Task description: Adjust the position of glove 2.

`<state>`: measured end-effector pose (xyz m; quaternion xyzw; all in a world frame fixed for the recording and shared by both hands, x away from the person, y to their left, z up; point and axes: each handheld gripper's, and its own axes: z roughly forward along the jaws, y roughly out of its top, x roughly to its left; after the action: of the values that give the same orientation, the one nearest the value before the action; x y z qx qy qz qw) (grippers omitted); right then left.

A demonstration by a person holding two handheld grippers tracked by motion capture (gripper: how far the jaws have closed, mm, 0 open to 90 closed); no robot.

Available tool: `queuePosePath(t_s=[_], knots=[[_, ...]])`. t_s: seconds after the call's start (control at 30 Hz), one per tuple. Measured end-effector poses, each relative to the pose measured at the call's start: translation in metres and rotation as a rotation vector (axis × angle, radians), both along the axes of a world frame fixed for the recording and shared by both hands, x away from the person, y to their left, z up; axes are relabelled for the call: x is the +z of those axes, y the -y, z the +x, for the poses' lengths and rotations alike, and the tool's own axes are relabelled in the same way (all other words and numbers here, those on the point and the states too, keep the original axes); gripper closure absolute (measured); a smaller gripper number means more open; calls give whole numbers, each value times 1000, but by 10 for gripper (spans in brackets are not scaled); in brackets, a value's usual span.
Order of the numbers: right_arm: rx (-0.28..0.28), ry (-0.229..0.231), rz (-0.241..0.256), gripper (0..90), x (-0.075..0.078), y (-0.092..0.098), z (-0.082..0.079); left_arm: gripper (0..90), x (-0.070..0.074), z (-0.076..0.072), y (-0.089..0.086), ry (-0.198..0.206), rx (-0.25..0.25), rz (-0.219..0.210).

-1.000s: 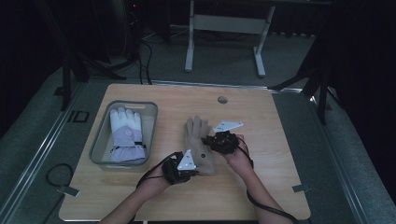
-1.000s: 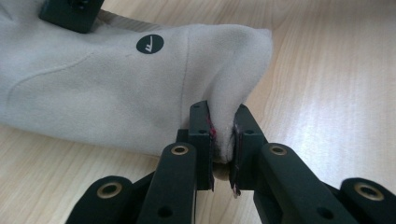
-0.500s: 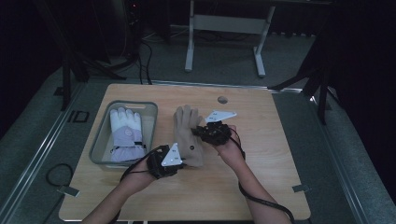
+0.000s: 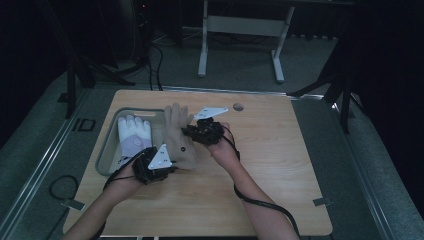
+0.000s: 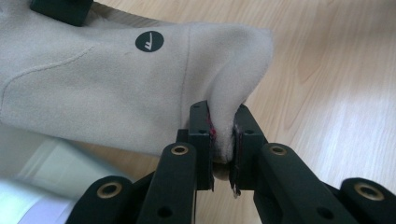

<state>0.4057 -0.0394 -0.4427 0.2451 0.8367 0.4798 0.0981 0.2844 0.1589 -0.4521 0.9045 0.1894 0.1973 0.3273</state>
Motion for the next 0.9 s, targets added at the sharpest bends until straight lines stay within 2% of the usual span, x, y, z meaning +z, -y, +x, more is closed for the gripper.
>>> queuePosePath(t_s=[0.33,0.5,0.73,0.9], knots=[[66,6,-14,818,1,-62,6,817,-1,-8,-47,-11,93,6],[96,-13,-14,818,-1,-89,11,817,-1,-11,-70,-13,145,5],[130,-16,-31,818,0,-126,17,817,0,-13,-92,-16,201,5],[135,-32,-34,817,-6,-139,22,816,-3,-10,-94,-27,214,11]])
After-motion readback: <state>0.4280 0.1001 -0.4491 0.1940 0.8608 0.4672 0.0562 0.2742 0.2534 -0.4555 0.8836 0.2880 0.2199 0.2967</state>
